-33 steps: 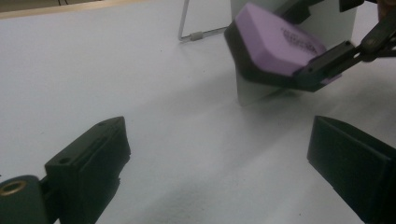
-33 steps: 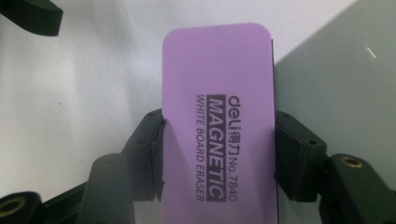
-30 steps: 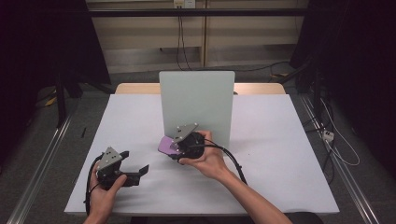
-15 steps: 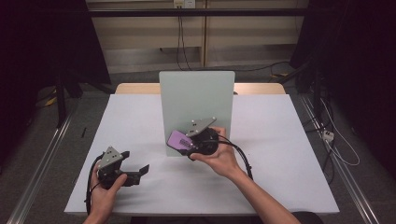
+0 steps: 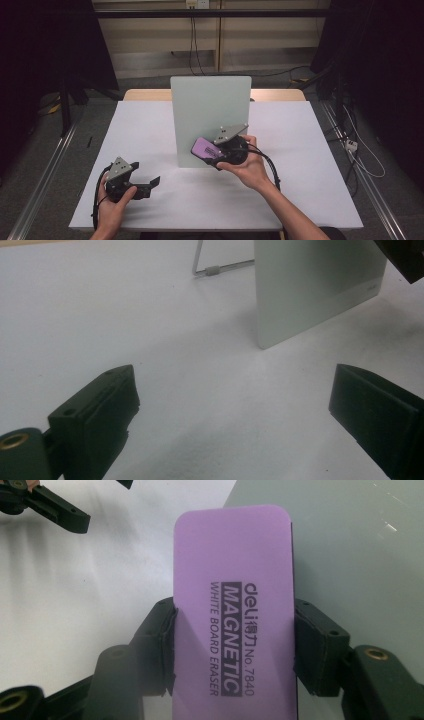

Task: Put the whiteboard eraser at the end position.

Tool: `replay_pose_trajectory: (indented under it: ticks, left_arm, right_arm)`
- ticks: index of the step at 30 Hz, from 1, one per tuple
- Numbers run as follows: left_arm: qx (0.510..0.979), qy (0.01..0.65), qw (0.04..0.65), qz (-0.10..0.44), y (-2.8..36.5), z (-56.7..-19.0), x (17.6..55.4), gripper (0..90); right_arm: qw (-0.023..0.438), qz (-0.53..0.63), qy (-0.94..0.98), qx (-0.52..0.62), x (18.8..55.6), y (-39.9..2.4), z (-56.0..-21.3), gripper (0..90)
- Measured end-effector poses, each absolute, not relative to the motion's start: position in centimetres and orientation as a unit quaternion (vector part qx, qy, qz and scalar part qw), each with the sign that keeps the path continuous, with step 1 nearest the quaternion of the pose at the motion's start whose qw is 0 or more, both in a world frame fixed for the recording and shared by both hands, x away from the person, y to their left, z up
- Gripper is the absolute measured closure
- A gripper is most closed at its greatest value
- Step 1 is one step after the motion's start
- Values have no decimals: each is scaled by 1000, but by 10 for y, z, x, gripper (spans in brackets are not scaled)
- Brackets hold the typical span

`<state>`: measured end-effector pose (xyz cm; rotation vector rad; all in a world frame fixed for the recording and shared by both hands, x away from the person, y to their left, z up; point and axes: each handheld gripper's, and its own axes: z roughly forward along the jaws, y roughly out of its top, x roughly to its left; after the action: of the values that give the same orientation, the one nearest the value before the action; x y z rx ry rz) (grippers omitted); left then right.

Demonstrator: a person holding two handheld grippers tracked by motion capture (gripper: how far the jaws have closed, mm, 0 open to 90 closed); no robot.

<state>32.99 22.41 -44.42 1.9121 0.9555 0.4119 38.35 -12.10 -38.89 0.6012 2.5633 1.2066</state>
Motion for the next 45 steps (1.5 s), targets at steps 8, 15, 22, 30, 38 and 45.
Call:
replay_pose_trajectory:
  ticks: [8, 15, 22, 30, 38, 45]
  left_arm:
    - [780, 390, 462, 161, 226, -447, 332, 54]
    - [779, 391, 463, 159, 224, -446, 332, 54]
    - [779, 393, 463, 159, 224, -447, 332, 54]
    - [783, 385, 459, 165, 224, -444, 331, 54]
    - [781, 387, 462, 165, 223, -443, 329, 54]
    - [781, 385, 462, 168, 225, -443, 329, 54]
  right_arm:
    - [110, 412, 878, 217, 383, -133, -390, 414]
    - [100, 415, 878, 218, 379, -138, -389, 414]
    - [90, 408, 882, 217, 376, -143, -391, 414]
    - [88, 403, 885, 216, 369, -148, -391, 414]
    - [79, 396, 890, 211, 362, -155, -389, 414]
    - [70, 393, 894, 205, 359, -156, -385, 414]
